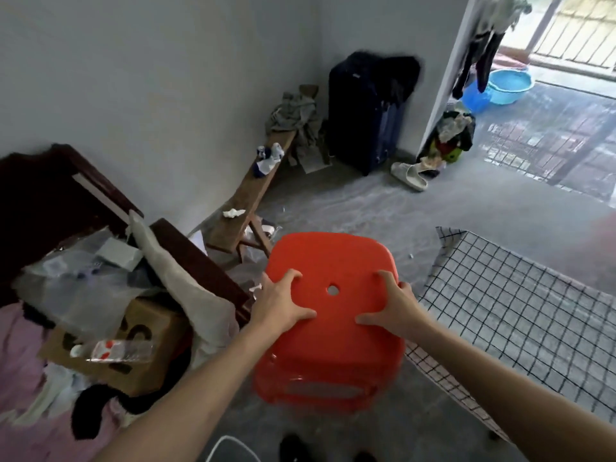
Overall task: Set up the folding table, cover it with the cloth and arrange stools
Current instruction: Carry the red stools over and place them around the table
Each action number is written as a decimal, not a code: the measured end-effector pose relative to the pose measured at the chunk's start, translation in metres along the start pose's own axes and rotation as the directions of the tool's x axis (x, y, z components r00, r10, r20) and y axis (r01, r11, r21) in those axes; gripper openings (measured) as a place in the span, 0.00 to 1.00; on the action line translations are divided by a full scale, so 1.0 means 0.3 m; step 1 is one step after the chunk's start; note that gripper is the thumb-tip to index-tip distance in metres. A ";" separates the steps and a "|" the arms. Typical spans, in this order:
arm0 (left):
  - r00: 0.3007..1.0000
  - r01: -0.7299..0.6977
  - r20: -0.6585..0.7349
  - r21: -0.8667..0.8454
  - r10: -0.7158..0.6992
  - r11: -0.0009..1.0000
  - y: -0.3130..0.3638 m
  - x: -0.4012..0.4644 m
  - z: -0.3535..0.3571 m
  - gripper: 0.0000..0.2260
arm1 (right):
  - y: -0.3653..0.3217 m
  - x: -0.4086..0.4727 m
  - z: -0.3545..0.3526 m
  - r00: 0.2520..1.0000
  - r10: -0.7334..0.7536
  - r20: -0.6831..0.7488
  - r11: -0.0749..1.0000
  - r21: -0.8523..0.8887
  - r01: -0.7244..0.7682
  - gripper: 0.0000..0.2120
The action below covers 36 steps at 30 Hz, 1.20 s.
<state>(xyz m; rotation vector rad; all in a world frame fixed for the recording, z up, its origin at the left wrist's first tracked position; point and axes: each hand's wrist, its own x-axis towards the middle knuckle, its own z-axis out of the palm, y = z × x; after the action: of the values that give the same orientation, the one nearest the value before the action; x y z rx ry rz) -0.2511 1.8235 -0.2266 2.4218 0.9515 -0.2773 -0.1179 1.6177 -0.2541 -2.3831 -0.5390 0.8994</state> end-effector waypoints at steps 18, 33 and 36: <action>0.936 -0.321 0.178 0.085 0.303 0.943 0.172 0.868 -0.082 0.37 | -0.033 0.614 -0.103 0.955 0.198 -0.221 0.950 0.282 -0.132 0.47; 0.900 -0.327 0.305 0.002 0.311 0.945 0.343 1.579 0.285 0.37 | 0.268 1.222 -0.149 0.902 0.364 -0.230 0.880 0.402 -0.253 0.44; 0.892 -0.330 0.324 -0.010 0.315 0.944 0.333 1.695 0.382 0.38 | 0.332 1.321 -0.108 0.883 0.398 -0.249 0.865 0.421 -0.272 0.44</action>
<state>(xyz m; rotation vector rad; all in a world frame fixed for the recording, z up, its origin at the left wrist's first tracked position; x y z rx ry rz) 0.1892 1.9924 -0.4699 2.4258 0.3931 -0.5559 0.1988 1.7390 -0.4844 -2.2290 0.1853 0.6471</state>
